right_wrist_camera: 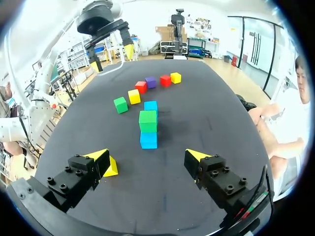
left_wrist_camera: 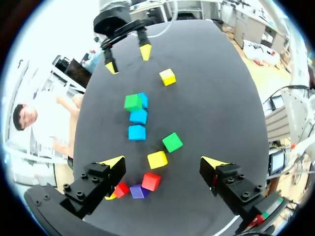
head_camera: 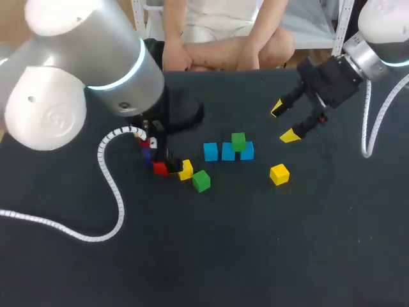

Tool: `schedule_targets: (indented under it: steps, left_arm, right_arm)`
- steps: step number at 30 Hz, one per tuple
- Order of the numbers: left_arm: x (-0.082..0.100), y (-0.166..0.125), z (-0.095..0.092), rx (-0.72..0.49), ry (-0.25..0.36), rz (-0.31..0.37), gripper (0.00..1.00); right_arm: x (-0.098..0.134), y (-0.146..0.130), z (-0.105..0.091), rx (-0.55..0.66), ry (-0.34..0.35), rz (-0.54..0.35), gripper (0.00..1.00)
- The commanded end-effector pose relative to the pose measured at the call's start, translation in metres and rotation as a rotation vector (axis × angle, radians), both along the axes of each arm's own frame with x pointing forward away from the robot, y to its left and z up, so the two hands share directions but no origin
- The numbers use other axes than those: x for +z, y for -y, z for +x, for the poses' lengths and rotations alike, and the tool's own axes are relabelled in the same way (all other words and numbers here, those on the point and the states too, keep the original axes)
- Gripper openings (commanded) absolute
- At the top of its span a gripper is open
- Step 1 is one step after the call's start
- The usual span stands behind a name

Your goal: Place the blue cubes, place green cubes on the blue cubes, place the yellow cubes on the green cubes, then place the red cubes on the yellow cubes, and place purple cube on the red cubes.

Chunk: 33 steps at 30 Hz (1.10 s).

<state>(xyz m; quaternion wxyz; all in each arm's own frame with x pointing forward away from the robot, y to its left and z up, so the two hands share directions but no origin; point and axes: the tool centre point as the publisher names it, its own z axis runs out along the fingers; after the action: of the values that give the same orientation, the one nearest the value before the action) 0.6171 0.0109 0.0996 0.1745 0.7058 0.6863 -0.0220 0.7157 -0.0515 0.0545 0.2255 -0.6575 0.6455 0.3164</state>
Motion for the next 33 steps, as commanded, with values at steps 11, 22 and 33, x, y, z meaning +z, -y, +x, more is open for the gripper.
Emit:
schedule_targets:
  steps: [11, 22, 33]
  left_arm:
    - [-0.011, 0.013, -0.021, -0.108, -0.083, 0.146, 1.0]
    - [-0.027, 0.018, -0.042, -0.057, -0.173, 0.182, 1.0]
    - [-0.042, 0.028, -0.043, 0.024, -0.25, 0.148, 1.0]
  right_arm:
    - [0.0, 0.0, -0.001, -0.002, 0.002, 0.0, 1.0]
    - [0.0, 0.0, -0.001, -0.002, 0.002, 0.0, 1.0]
    - [0.0, 0.0, -0.001, -0.002, 0.002, 0.0, 1.0]
